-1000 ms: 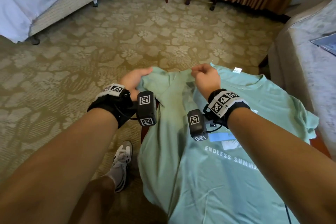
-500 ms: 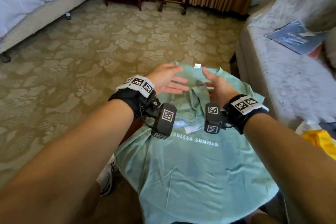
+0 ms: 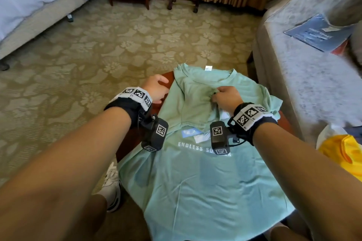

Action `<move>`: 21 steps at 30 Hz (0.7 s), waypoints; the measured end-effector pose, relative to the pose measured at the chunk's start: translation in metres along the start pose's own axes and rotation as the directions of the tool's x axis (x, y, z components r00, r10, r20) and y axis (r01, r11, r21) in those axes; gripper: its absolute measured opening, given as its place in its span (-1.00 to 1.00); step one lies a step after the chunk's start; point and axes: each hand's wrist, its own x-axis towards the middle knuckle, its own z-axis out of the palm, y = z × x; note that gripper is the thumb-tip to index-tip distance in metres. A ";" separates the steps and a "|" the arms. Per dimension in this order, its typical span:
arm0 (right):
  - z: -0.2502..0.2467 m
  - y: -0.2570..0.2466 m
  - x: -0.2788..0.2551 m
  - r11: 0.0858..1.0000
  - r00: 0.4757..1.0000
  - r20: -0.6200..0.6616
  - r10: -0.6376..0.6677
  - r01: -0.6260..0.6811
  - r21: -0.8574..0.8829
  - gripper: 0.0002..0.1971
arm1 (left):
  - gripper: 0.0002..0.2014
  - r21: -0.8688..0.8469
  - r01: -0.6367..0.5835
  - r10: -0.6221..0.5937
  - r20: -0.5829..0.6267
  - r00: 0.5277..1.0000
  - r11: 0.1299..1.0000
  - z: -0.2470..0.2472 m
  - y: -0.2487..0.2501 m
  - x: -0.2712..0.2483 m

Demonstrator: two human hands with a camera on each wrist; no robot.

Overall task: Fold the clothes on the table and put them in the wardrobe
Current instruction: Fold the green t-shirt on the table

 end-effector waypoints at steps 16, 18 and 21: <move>-0.006 0.020 0.023 0.968 0.971 0.223 0.089 -0.137 0.212 -0.27 | -0.80 0.250 -0.123 0.160 -0.133 0.978 0.960 0.042 0.034 0.098; -0.008 0.021 0.024 0.942 0.973 0.227 0.049 -0.121 0.314 -0.46 | -0.91 0.176 -0.172 0.211 -0.234 0.949 0.969 0.038 0.037 0.096; -0.011 0.024 0.024 0.865 0.993 0.111 0.038 -0.088 0.494 -0.63 | -0.85 0.085 -0.235 0.250 -0.311 0.917 0.968 0.029 0.042 0.097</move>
